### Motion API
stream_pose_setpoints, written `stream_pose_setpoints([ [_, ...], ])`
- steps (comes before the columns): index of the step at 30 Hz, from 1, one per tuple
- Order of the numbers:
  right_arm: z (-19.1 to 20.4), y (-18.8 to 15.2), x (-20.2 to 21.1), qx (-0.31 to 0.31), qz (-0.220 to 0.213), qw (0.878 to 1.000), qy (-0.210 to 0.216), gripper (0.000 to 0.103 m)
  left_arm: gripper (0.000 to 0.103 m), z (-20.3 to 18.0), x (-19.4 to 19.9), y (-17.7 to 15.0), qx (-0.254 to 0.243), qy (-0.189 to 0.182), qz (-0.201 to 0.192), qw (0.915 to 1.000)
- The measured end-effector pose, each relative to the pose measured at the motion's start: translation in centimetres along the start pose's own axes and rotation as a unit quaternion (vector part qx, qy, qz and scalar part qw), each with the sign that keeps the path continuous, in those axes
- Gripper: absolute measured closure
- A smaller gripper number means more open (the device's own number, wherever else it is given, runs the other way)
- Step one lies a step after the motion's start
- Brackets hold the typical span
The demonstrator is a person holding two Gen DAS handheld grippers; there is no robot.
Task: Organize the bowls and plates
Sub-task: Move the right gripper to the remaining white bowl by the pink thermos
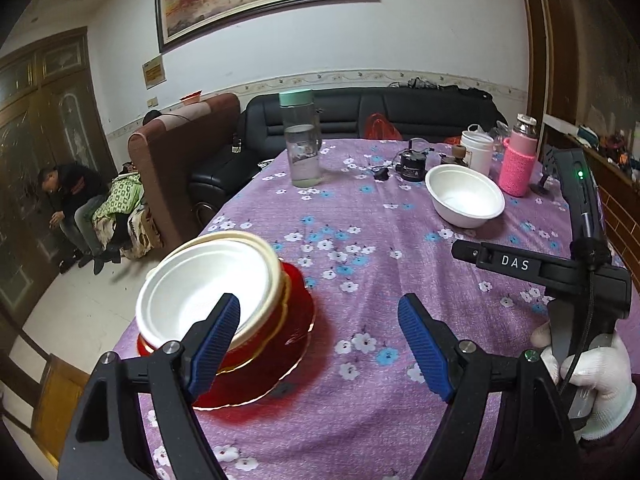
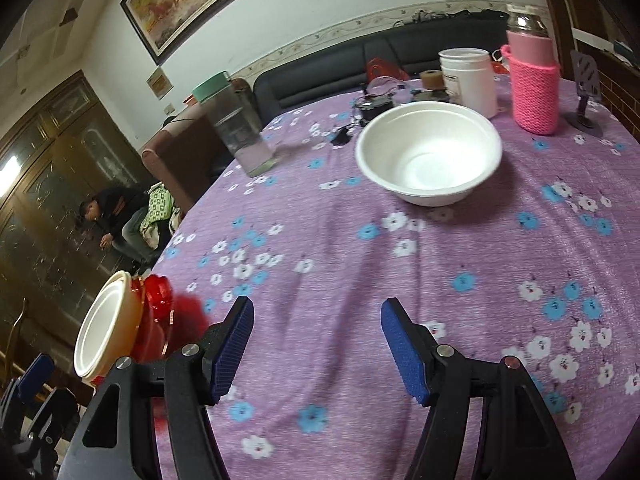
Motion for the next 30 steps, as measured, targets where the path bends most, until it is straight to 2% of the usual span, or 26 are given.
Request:
stream_pose_setpoints([
  [12, -5.8, 1.4, 0.1, -0.05, -0.012, 0.999, -0.014, 0.032, 0.022, -4.1, -3.9, 0.6, -0.025, -0.018, 0.038, 0.9988],
  [18, -9.7, 4.0, 0.6, -0.096, -0.042, 0.994, -0.032, 0.032, 0.022, -5.3, -6.9, 1.4, -0.012, -0.042, 0.072, 0.9965],
  [23, -12.3, 6.0, -0.3, -0.129, -0.051, 0.989, -0.055, 0.031, 0.022, -6.2, -8.7, 2.5, -0.001, -0.048, 0.075, 0.996],
  [30, -15.6, 5.7, -2.5, -0.172, -0.044, 0.982, -0.055, 0.031, 0.022, -7.4, -11.4, 2.7, 0.014, -0.066, 0.098, 0.9928],
])
Point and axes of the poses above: each gripper's, at about its wrist camera, not at the fingertips, and x roughly against the way its jaws point, z to its left, y to its top, the point moved 1 cm from there along -x, roughly the way its jaws point, and after that the axes turned 5 degrees about x, right-handed, at the moved point
